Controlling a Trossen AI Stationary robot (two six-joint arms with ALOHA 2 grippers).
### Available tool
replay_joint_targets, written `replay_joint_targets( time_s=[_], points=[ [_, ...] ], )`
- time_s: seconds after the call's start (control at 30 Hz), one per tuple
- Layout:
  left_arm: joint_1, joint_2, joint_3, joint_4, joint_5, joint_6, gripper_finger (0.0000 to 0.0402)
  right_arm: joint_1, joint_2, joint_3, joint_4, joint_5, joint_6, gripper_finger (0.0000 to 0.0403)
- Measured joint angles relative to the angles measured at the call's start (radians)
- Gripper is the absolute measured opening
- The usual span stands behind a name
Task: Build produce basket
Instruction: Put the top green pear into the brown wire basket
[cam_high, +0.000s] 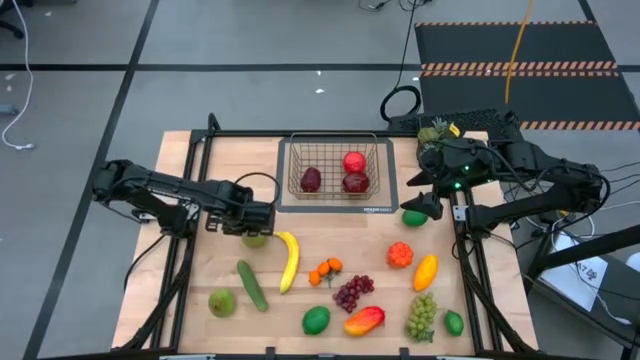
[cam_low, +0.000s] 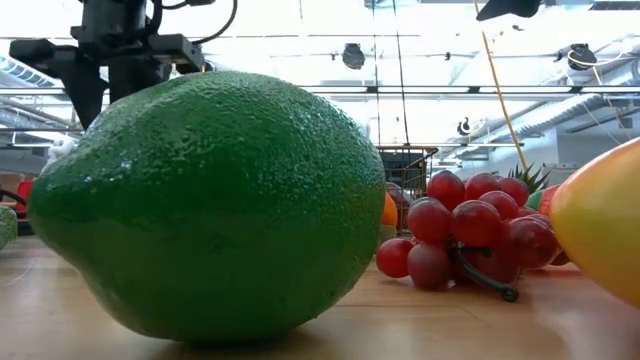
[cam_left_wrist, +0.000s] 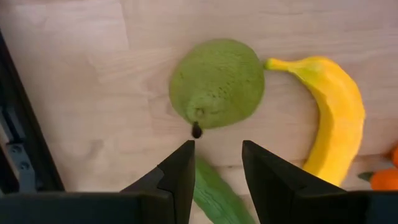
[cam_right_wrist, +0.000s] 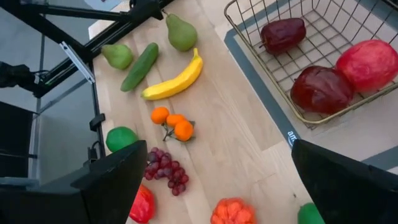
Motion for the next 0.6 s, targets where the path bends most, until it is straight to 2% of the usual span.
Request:
replay_joint_targets(
  time_s=[0.2, 0.6],
  points=[
    [0.021, 0.0, -0.031, 0.014, 0.032, 0.044, 0.0134, 0.0, 0.011, 0.0, 0.001, 0.0, 0.004, 0.0395],
    [0.021, 0.0, -0.031, 0.023, 0.011, 0.076, 0.0134, 0.0, 0.026, 0.0, 0.011, 0.001, 0.004, 0.0395]
  ],
)
